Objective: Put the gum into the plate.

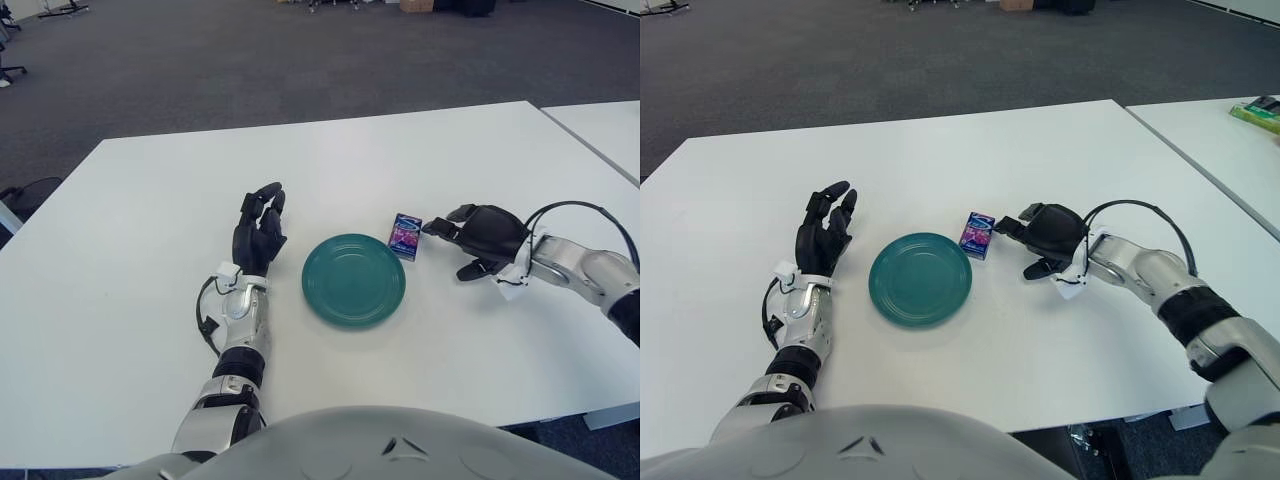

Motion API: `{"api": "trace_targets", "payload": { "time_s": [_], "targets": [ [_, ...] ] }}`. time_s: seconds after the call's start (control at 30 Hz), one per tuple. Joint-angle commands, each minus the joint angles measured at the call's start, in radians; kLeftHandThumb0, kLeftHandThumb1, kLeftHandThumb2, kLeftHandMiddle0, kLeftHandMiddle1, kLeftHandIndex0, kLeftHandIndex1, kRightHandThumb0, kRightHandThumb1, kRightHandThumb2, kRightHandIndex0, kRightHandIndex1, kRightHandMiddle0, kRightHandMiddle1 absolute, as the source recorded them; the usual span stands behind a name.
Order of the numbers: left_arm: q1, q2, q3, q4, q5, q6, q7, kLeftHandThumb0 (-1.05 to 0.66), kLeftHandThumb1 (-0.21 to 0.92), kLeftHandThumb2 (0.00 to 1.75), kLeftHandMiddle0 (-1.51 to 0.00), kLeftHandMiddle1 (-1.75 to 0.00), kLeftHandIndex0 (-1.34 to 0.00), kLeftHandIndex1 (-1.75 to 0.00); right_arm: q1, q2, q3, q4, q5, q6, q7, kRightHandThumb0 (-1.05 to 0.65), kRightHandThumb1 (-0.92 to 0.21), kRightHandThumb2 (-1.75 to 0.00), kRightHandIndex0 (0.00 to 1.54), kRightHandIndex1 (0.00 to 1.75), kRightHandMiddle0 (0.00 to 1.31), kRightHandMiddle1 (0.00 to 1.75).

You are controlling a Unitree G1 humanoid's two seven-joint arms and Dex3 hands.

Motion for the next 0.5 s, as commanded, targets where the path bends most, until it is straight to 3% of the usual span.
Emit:
{"api": "trace_targets", "payload": {
  "time_s": [0.0,0.2,0.47],
  "targets": [
    [0.158,-0.145,-0.008,0.072,-0.032,0.016,0.008,-0.85,0.92,0.63,-0.52,-0.04,-0.27,-1.03,0.046,-0.031,-0.081,-0.104,0.033,0.017,0.058,-0.74,-0.92,-0.78,0.60,0.00,0.00,0.65],
    [0.152,-0.142,-0.005,0.071,-0.032,0.026,0.010,-0.85,0.92,0.63,-0.51,-0.03,-0.26,-1.02,0.096,-0.038,-0.150,-0.161,0.032,0.016,0.094,-0.73,-0.92,-0.83,0.61,0.01,0.00,0.64],
    [0.144,-0.133,-0.004,0.076,-0.019,0.025,0.023,-0.85,0.92,0.63,-0.51,-0.03,-0.27,-1.04,0.113,-0.017,-0.196,-0.166,0.032,0.008,0.141,-0.70,-0.92,-0.82,0.61,0.01,0.00,0.57]
  ]
}}
